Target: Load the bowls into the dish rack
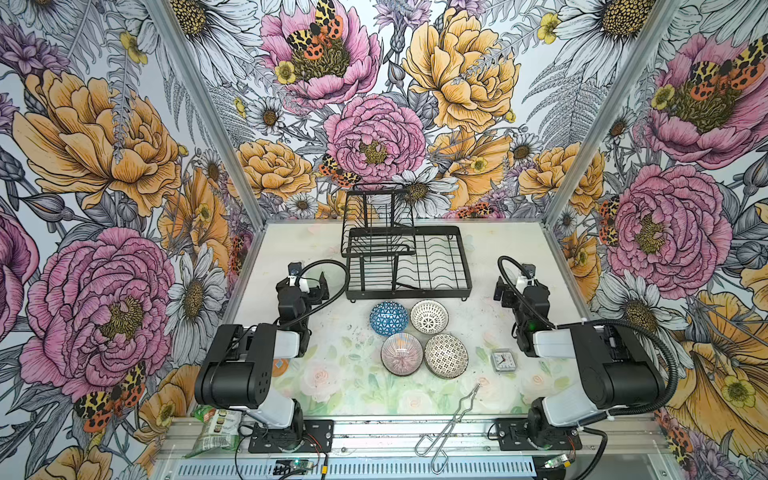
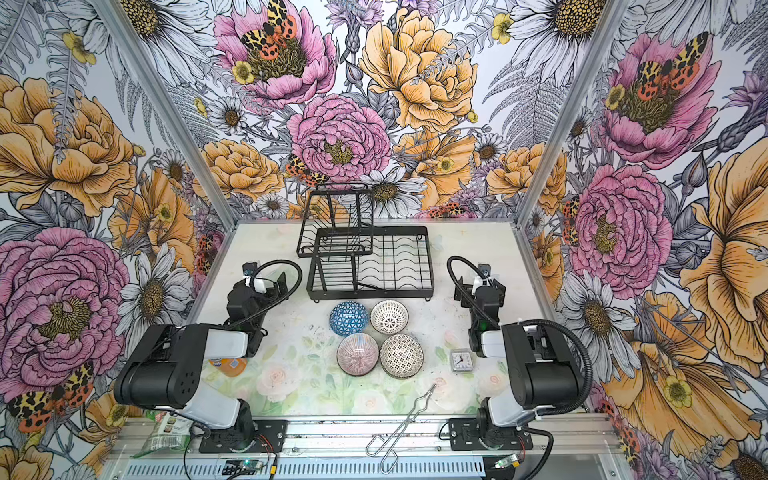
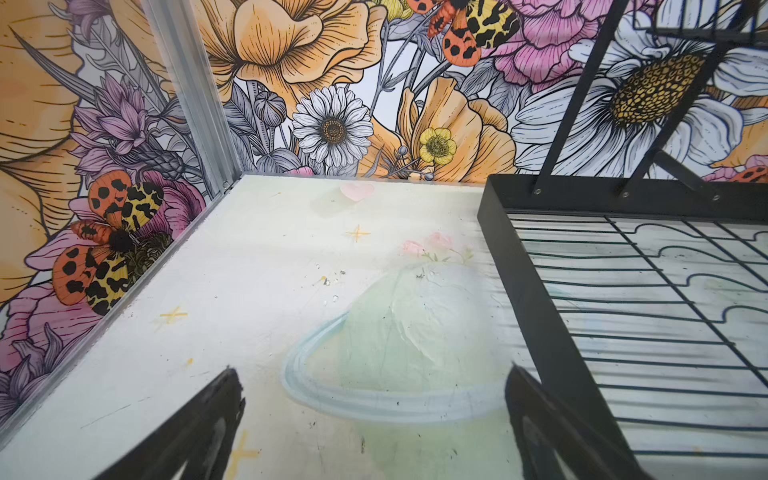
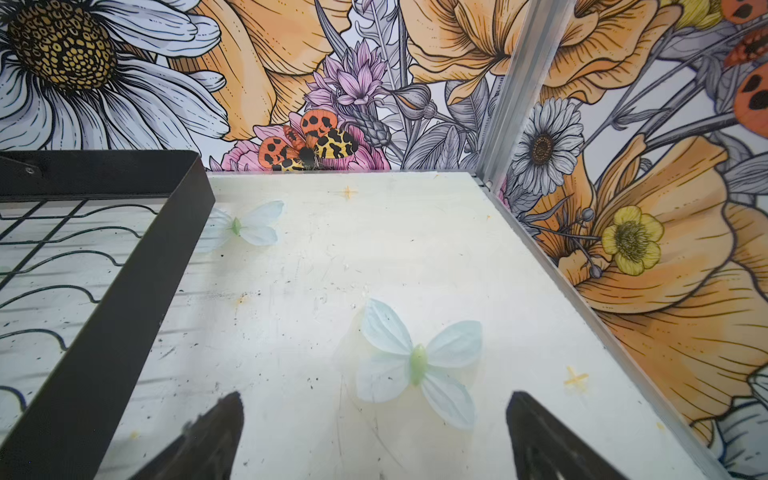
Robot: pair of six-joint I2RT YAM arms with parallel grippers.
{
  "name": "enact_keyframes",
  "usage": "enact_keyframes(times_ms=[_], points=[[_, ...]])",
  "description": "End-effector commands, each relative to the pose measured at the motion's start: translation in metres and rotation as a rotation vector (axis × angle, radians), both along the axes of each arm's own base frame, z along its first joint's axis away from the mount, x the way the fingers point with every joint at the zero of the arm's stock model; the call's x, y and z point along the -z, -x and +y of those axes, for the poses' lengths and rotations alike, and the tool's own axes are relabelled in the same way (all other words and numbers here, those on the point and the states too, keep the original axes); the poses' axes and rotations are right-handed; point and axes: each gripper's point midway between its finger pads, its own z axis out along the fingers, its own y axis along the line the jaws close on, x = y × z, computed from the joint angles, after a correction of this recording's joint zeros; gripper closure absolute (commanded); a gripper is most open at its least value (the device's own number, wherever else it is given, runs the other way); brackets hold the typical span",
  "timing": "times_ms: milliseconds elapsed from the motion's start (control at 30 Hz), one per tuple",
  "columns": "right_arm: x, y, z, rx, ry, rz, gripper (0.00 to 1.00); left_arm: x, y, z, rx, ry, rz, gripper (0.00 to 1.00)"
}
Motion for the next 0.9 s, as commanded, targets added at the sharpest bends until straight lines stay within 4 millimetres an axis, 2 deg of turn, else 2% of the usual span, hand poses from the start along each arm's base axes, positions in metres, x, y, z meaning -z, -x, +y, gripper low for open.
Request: enact_keyframes(times_ms=[0,767,867], points=[[-0.008,-0.006,0.001,-0.008,-0.017,-0.024,0.01,-0.003,0.001,0.0,0.005,-0.013,-0.016,0.01],[-0.008,-0.007,0.0,-0.011,-0.023,-0.023,0.01,-0.001,-0.001,0.002,0.031,0.018,-0.004,0.01],[-0.01,-0.006,-0.002,0.004,-0.019,-0.032,0.01,-0.002,-0.001,0.01,-0.019,0.027,-0.005,0.01]])
